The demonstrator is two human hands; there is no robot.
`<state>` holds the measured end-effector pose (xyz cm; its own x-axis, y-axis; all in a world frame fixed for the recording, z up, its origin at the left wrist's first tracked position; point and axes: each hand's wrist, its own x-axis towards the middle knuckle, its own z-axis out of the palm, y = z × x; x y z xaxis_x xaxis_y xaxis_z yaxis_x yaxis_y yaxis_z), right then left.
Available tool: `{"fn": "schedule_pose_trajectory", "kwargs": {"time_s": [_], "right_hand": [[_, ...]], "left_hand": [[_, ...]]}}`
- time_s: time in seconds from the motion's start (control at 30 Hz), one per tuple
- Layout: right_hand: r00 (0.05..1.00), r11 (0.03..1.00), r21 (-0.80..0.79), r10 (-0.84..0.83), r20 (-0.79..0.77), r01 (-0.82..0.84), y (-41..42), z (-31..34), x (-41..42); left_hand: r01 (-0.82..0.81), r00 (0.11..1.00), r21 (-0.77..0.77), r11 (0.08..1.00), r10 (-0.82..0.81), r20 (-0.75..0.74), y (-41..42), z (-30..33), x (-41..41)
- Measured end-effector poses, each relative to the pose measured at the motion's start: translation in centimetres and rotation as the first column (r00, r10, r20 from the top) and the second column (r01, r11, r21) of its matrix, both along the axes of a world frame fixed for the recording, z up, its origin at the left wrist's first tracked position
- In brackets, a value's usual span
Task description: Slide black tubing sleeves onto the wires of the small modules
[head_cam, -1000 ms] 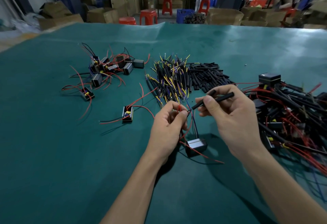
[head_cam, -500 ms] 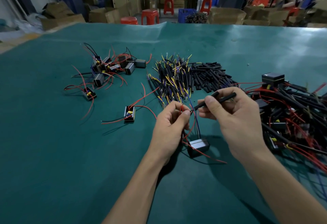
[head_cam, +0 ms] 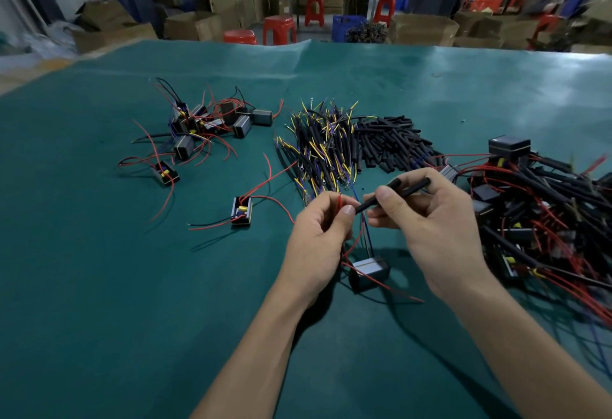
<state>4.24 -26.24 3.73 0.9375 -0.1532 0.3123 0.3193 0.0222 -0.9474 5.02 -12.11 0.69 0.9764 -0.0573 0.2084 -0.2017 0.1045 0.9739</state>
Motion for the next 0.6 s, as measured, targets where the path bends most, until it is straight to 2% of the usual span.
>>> {"fn": "schedule_pose_trajectory", "kwargs": {"time_s": [0.1,0.33,0.43,0.53,0.6], "right_hand": [[1.0,1.0,-0.016,-0.013,0.029,0.014,0.1,0.1,0.0],[0.992,0.986,-0.138,-0.076,0.104,0.09,-0.3,0.2,0.0],[0.991,0.978,-0.183,-0.077,0.113,0.097,-0.3,0.2,0.0],[0.993,0.984,-0.161,-0.066,0.097,0.081,-0.3,0.2,0.0],[0.993,0.983,-0.163,-0.076,0.091,0.09,-0.4,0.2,0.1]], "left_hand": [[0.034,0.998,-0.071,0.997,-0.038,-0.059,-0.2,0.2,-0.2],[-0.141,0.989,0.023,0.99,0.142,-0.046,0.4,0.2,-0.2],[-0.209,0.977,0.225,0.952,0.213,0.008,0.8,0.5,-0.4],[-0.39,0.92,0.399,0.83,0.342,0.189,1.7,0.8,-1.7],[-0.396,0.917,0.483,0.781,0.309,0.251,1.6,0.7,-3.2]]}}
